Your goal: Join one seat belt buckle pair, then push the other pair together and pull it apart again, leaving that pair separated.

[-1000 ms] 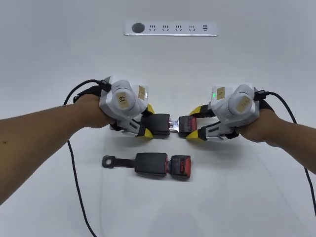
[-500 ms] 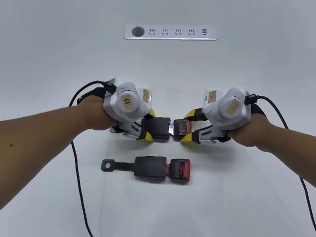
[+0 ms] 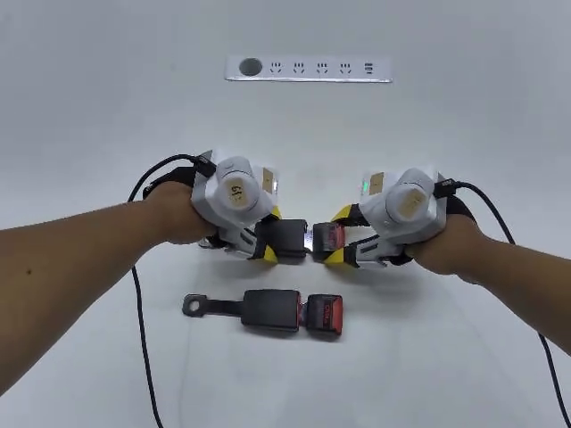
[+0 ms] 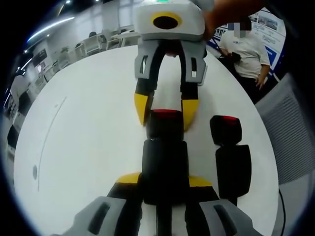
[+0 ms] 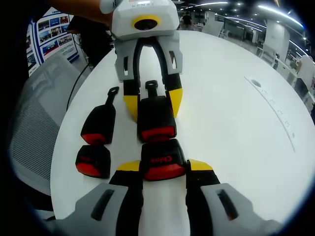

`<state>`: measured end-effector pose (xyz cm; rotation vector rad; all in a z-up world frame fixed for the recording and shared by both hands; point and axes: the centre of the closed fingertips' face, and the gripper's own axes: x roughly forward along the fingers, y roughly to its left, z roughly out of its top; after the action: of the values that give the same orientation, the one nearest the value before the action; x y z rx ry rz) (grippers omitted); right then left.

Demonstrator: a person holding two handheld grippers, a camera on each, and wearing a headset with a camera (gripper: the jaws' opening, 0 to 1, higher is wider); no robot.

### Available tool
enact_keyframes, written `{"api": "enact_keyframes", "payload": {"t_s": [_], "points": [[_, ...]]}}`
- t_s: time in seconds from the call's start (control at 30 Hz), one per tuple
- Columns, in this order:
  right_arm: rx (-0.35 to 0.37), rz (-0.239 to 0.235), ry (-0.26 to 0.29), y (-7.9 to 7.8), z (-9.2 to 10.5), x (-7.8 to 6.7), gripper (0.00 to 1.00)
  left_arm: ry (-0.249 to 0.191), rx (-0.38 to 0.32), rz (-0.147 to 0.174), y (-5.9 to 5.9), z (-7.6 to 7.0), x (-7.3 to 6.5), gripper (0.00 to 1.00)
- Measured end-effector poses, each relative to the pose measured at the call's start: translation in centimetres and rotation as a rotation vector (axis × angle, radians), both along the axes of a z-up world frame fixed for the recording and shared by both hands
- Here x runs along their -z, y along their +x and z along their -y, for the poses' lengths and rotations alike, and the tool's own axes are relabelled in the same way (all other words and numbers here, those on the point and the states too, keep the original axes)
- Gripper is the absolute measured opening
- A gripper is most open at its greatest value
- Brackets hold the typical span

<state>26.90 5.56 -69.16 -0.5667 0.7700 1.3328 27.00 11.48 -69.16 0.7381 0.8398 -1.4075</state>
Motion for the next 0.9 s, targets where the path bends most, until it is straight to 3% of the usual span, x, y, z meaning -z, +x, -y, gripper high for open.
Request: {"api": "enact_keyframes", "payload": {"t_s": [0.53,0.9], "points": [[-0.009,0.008,-0.024,-0.04,-0.01,-0.03,0.32,0.006,-0.001,-0.002,-0.43,0.45,-0.41,0.33],[-0.018,0.018,-0.050,-0.03,-0.01,-0.07,0.32,0.035,0.008,-0.001,-0.51,0.48,-0.49,0.33]]}}
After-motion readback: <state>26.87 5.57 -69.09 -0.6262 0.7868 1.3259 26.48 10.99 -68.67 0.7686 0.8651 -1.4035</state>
